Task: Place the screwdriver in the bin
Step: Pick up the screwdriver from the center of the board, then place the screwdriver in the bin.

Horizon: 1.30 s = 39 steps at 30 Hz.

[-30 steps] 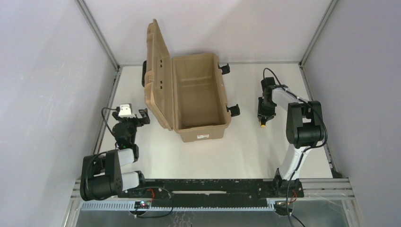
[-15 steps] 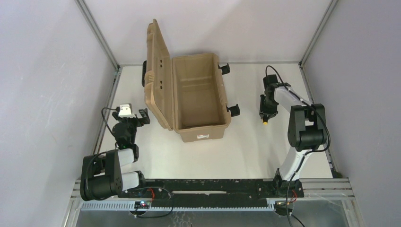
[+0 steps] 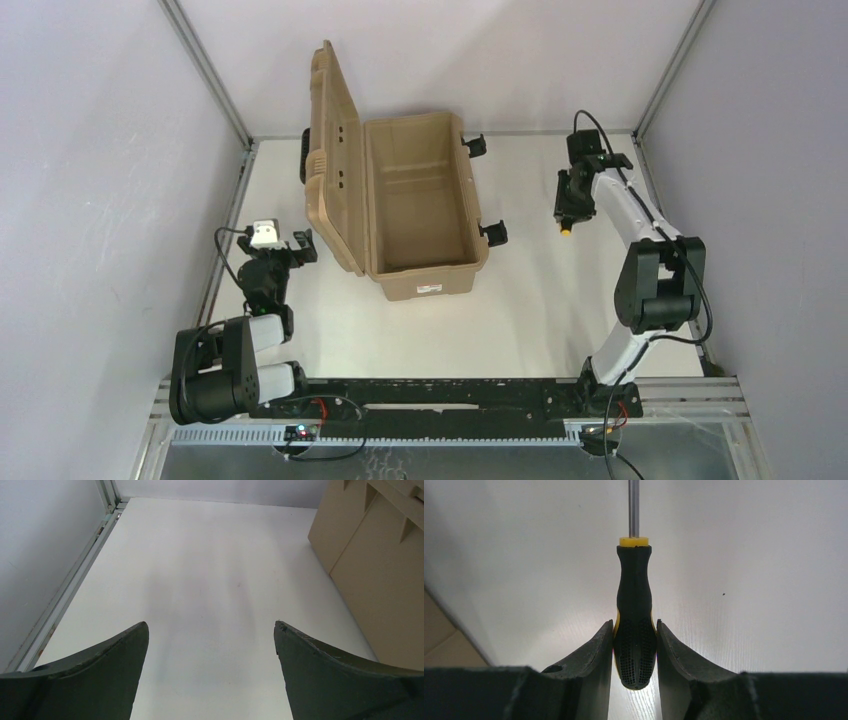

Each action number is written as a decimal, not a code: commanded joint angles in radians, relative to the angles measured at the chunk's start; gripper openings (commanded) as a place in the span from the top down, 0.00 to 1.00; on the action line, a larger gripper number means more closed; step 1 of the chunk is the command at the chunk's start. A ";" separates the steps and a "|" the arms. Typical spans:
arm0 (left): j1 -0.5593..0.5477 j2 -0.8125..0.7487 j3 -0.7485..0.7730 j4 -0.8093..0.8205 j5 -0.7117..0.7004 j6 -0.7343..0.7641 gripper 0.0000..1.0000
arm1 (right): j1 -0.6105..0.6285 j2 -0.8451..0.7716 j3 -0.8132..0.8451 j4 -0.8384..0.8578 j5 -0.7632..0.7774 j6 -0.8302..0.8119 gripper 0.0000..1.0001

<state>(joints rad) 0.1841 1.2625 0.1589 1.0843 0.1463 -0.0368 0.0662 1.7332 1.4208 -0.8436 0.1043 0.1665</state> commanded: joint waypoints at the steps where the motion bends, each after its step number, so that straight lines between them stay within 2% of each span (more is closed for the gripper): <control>1: 0.005 0.003 -0.028 0.105 0.021 -0.011 0.00 | 0.011 -0.070 0.108 -0.051 0.013 0.019 1.00; 17: 0.006 0.003 -0.028 0.106 0.021 -0.011 0.00 | 0.096 -0.106 0.459 -0.171 0.014 0.055 1.00; 32: 0.005 0.003 -0.028 0.105 0.022 -0.012 0.00 | 0.298 -0.031 0.799 -0.212 0.079 0.096 1.00; 39: 0.005 0.003 -0.027 0.106 0.021 -0.011 0.00 | 0.416 0.004 0.837 -0.169 0.112 0.157 1.00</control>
<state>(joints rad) 0.1841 1.2625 0.1589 1.0843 0.1463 -0.0368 0.4271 1.7210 2.2322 -1.0569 0.1810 0.2672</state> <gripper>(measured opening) 0.996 0.411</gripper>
